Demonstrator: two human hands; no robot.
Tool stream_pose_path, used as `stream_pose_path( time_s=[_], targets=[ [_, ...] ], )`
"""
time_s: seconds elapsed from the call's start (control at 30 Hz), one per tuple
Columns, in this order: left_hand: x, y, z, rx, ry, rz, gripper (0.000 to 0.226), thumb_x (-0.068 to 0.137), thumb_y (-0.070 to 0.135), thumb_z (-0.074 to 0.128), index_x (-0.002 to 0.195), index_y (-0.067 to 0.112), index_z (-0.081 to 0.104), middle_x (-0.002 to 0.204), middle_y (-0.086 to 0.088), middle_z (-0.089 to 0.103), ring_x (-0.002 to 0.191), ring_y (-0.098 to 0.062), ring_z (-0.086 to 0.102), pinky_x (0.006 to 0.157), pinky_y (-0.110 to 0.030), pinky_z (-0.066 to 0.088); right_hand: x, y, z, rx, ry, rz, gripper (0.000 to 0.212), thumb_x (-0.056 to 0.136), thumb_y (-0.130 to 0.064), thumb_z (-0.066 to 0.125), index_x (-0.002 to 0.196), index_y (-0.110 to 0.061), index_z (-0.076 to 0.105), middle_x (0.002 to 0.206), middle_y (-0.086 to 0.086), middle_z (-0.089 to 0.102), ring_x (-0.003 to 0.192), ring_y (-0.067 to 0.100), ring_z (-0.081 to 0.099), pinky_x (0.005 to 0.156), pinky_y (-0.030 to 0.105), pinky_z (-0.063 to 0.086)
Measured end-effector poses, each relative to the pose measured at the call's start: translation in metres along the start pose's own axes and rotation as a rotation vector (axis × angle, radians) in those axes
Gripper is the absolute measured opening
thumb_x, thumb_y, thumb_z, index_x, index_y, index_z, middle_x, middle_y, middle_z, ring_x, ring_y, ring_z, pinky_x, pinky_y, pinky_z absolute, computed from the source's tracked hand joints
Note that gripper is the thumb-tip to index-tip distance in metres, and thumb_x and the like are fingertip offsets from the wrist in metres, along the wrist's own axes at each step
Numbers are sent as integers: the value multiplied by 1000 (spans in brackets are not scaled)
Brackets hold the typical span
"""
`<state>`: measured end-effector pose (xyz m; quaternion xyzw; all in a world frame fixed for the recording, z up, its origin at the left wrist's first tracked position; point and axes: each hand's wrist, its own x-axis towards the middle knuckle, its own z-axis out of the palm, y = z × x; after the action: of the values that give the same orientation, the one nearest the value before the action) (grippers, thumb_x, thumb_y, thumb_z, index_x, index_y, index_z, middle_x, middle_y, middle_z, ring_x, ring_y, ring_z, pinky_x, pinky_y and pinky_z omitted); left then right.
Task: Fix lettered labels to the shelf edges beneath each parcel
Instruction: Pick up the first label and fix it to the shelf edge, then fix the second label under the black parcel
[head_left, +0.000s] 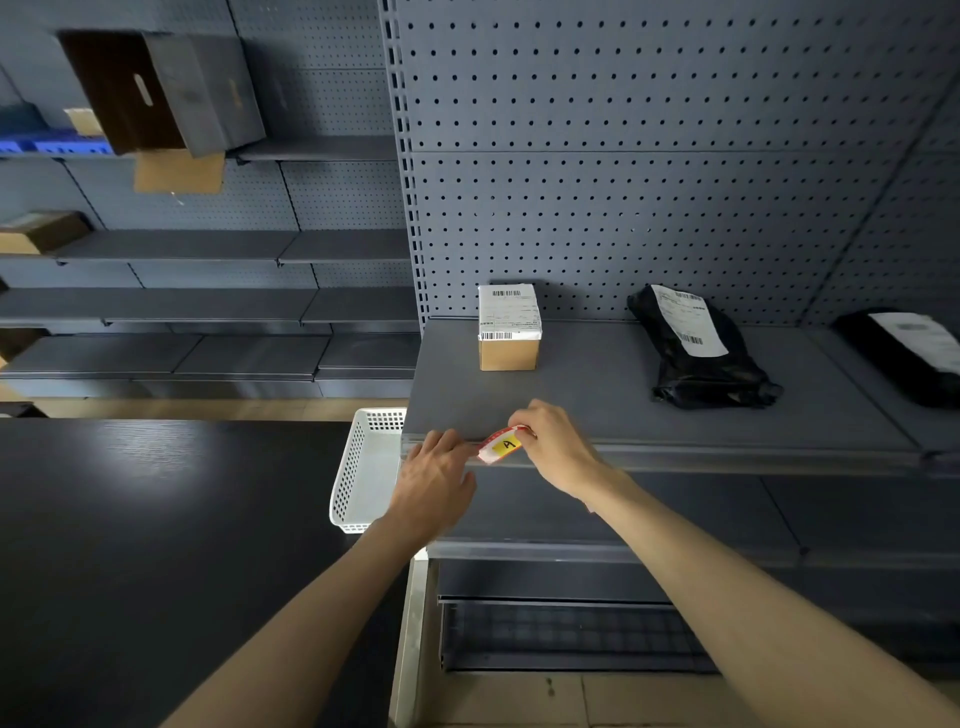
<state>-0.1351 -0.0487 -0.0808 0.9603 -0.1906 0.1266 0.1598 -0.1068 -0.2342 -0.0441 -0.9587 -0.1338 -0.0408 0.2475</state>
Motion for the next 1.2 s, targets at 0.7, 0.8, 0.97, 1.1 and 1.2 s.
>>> stream_pose_path(
  time_s=[0.7,0.8,0.97,1.1,1.2],
  targets=[
    [9,115,70,-148,-86,211,18,89,35,54,89,19,62,90,3,61,80,-14,57,64,-31,52,-125,156,-49,-38,74,230,20,87,-32,62,74,-17,61,71,-6,63,64,11,60,57,24,41],
    [23,135,102,-190,-198,45,21,89,37,58,102,22,63,101,4,62,88,-14,58,72,-30,52,-128,192,-46,-51,-11,239,20,87,-33,62,78,-16,61,77,-4,63,68,13,60,60,26,42],
    [46,148,153,-183,-313,-190,24,86,38,63,106,25,62,110,0,62,97,-19,60,85,-40,52,-109,239,-19,-57,-127,212,19,88,-31,64,84,-13,63,84,5,67,72,19,63,60,27,44],
    [60,142,196,-151,-356,-293,30,85,38,64,111,22,61,115,-3,60,103,-21,59,90,-39,50,-83,267,16,-69,-171,164,15,88,-28,62,88,-13,63,94,9,64,80,25,63,64,28,42],
    [72,131,233,-145,-356,-348,32,84,39,66,112,23,61,116,-1,60,104,-19,59,90,-37,50,-61,292,47,-70,-188,146,16,89,-27,60,94,-13,63,104,10,61,88,28,62,67,29,40]
  ],
)
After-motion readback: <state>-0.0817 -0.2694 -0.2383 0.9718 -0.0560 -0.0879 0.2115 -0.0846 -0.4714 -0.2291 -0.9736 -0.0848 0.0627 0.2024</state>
